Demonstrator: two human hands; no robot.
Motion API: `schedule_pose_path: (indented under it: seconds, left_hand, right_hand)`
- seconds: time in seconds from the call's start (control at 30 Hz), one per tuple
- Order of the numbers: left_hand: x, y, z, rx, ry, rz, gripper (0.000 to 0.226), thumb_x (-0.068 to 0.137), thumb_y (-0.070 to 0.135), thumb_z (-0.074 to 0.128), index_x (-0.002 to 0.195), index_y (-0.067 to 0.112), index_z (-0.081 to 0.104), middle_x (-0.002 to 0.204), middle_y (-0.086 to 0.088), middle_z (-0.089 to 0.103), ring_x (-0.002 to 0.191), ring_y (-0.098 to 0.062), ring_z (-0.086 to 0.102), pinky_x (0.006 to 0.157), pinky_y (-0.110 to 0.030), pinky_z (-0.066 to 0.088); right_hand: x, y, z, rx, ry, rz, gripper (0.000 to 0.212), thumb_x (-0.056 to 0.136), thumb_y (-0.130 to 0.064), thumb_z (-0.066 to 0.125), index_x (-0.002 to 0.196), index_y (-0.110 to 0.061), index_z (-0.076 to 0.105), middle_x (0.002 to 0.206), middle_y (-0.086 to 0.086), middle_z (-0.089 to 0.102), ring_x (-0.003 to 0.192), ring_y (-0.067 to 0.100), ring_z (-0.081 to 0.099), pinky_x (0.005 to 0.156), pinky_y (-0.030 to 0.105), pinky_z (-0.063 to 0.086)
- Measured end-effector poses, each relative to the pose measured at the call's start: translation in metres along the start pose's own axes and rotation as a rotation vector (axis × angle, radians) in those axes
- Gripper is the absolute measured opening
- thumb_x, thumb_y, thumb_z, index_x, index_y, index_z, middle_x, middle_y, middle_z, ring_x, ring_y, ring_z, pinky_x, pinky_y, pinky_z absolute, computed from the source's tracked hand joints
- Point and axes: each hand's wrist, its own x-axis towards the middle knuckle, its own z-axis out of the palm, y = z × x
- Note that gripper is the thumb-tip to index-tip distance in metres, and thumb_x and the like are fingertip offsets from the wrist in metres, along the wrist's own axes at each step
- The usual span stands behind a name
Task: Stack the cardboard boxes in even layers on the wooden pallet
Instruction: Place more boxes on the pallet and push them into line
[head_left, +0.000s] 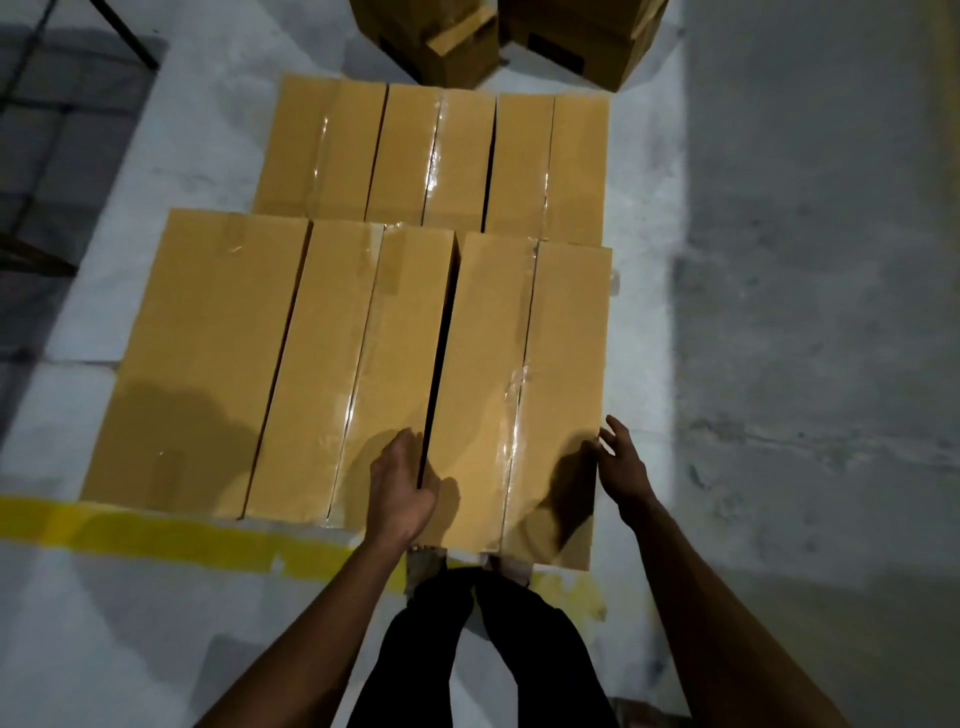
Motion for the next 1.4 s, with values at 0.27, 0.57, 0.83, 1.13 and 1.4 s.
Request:
schedule_pose_path:
  seconds: [0.27,0.57,0.83,1.13,1.4]
  left_hand:
    - [-0.023,-0.088,0.0,0.583,-0.143,0.25,0.114,0.078,0.073,0.069,0.166,0.026,0.013,0.175,0.006,-0.005,0.159,-0.031,0.008,0.118,-0.054,0.03]
    - [-0.023,-0.081,0.008,0.808,-0.05,0.276,0.112,0.063,0.049,0.092,0.155,0.024,0.034,0.169,-0.006,0.02,0.146,-0.037,0.031,0.098,-0.054,0.046]
    - [-0.026,-0.078,0.006,0.813,-0.034,0.284,0.111,0.061,0.052,0.092,0.153,0.025,0.037,0.167,-0.005,0.025,0.141,-0.036,0.036,0.093,-0.053,0.046]
    - [-0.027,-0.077,0.008,0.814,-0.006,0.296,0.107,0.065,0.057,0.089,0.153,0.024,0.039,0.166,-0.006,0.026,0.14,-0.037,0.037,0.094,-0.052,0.046]
    - [-0.025,-0.076,0.001,0.812,-0.066,0.32,0.107,0.068,0.061,0.086,0.153,0.023,0.034,0.167,-0.007,0.022,0.142,-0.038,0.034,0.093,-0.055,0.05]
  right_hand:
    - [-0.006,0.012,0.013,-0.064,-0.056,-0.012,0.064,0.099,-0.037,0.065,0.154,-0.046,0.034,0.143,-0.004,0.058,0.13,0.025,0.054,0.11,0.049,0.047]
    - [-0.008,0.01,0.011,-0.191,-0.011,-0.131,0.062,0.106,-0.024,0.054,0.16,-0.038,0.028,0.152,-0.007,0.047,0.125,0.016,0.047,0.109,0.041,0.041]
    - [-0.002,0.012,0.01,-0.293,-0.005,-0.141,0.063,0.106,-0.022,0.05,0.162,-0.036,0.024,0.159,0.002,0.045,0.137,0.033,0.05,0.113,0.052,0.042]
    - [0.002,0.005,0.013,-0.374,-0.01,-0.17,0.062,0.107,-0.019,0.044,0.163,-0.029,0.02,0.159,0.009,0.044,0.137,0.039,0.049,0.113,0.055,0.04]
    - [-0.003,-0.002,0.013,-0.319,-0.047,-0.03,0.067,0.105,-0.017,0.047,0.163,-0.035,0.02,0.157,0.012,0.045,0.138,0.038,0.047,0.113,0.053,0.042]
